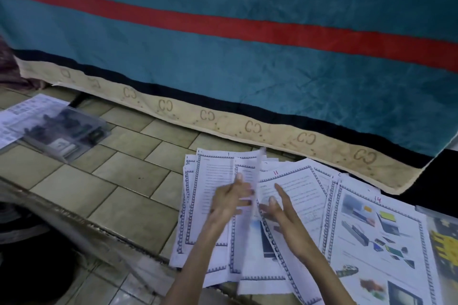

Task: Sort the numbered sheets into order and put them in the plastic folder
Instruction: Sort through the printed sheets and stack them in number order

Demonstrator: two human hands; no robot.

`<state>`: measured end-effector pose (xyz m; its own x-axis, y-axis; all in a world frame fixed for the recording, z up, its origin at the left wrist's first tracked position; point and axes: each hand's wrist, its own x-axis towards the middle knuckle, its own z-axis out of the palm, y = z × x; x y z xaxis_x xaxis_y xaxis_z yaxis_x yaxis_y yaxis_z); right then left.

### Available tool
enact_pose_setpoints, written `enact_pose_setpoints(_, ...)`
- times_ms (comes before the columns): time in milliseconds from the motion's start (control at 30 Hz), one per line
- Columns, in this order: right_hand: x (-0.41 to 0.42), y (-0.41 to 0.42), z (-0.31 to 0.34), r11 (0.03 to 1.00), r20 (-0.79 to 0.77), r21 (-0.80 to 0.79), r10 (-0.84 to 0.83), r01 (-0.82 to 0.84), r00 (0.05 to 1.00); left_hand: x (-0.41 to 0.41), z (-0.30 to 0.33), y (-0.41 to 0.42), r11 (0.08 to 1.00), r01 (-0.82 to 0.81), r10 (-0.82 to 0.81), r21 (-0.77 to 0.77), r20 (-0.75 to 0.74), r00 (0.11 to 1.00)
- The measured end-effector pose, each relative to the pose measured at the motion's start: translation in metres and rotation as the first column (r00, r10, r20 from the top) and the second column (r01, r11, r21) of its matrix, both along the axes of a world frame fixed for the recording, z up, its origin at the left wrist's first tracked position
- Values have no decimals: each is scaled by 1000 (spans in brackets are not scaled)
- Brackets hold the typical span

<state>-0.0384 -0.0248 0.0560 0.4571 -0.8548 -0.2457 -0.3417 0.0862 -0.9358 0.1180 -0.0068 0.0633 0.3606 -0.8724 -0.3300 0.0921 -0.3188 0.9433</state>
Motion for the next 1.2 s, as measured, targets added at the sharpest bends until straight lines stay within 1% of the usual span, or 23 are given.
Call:
enact_pose_setpoints(33, 5, -1, 0, 999, 49, 18, -30, 29, 998, -8, 5, -1, 995, 101, -100, 20, -51, 994)
enact_pose_setpoints(67, 8, -3, 1, 998, 58, -4, -61, 62, 996, -14, 5, -2, 987, 159, -155, 26, -122, 980)
enact_pose_setpoints(100, 8, -5, 1, 993, 46, -61, -96, 99, 994, -14, 1, -4, 985, 167, -160, 30, -175, 971)
enact_pose_setpoints(133, 4, -10, 0, 982, 27, -131, -131, 133, 991, -11, -4, -3, 988, 153, -148, 18, -165, 975)
enact_pose_setpoints(167, -2, -14, -2, 969, -5, -188, -163, 159, 987, -3, -10, -2, 992, 124, -123, 28, -44, 992)
enact_pose_setpoints(233, -14, -21, -5, 950, -43, -240, -216, 200, 975, 21, -25, 2, 997, 15, -29, 71, 209, 977)
enact_pose_setpoints(267, -20, -24, -5, 942, -36, -262, -226, 209, 974, 32, -34, 3, 995, -34, -2, 97, 347, 938)
enact_pose_setpoints(300, -25, -26, -5, 936, -41, -286, -227, 206, 973, 41, -41, 5, 991, -68, 9, 117, 444, 896)
enact_pose_setpoints(400, -30, -30, -3, 933, -125, -325, -203, 153, 971, 58, -50, 4, 981, -104, -6, 167, 552, 834)
enact_pose_setpoints(467, -27, -28, -3, 936, -151, -322, -199, 142, 968, 65, -49, 0, 969, -182, 38, 168, 626, 779)
enact_pose_setpoints(533, -18, -22, -1, 957, -106, -267, -149, 116, 983, 72, -49, -4, 947, -239, 37, 214, 667, 745)
enact_pose_setpoints(600, -5, -15, -4, 981, -51, -171, -99, 89, 994, 77, -52, -8, 934, -263, 40, 243, 659, 751)
enact_pose_setpoints(633, 1, -11, -7, 989, -47, -135, -72, 65, 996, 78, -53, -10, 936, -273, 70, 224, 640, 765)
enact_pose_setpoints(700, 13, -4, -21, 996, -110, -91, 14, -24, 994, 79, -50, -11, 946, -290, 146, 143, 609, 780)
enact_pose_setpoints(767, 19, -2, -42, 991, -230, -83, 85, -106, 969, 78, -41, -12, 949, -312, 225, 41, 606, 763)
enact_pose_setpoints(800, 21, -1, -52, 983, -306, -115, 102, -144, 947, 75, -34, -13, 947, -320, 252, 0, 617, 745)
enact_pose_setpoints(833, 23, -1, -61, 968, -370, -168, 113, -186, 922, 71, -26, -13, 948, -318, 260, -29, 648, 716)
enact_pose_setpoints(900, 26, -2, -74, 926, -435, -279, 115, -255, 893, 55, -10, -11, 955, -280, 256, -96, 745, 616)
enact_pose_setpoints(1000, 25, -2, -85, 894, -463, -361, 76, -266, 883, 20, 0, -7, 943, -99, 326, -318, 822, 468)
enact_pose_setpoints(1067, 24, -3, -88, 874, -461, -401, 68, -276, 885, 1, -8, -5, 924, 31, 339, -381, 852, 398)
enact_pose_setpoints(1100, 24, -3, -89, 862, -467, -415, 75, -293, 881, -4, -14, -5, 923, 77, 326, -377, 872, 366)
enact_pose_setpoints(1133, 24, -3, -89, 854, -478, -422, 76, -304, 875, -6, -21, -5, 926, 99, 308, -365, 880, 361)
enact_pose_setpoints(1200, 24, -2, -91, 849, -506, -419, 74, -320, 860, -4, -30, -4, 935, 99, 278, -340, 878, 390)
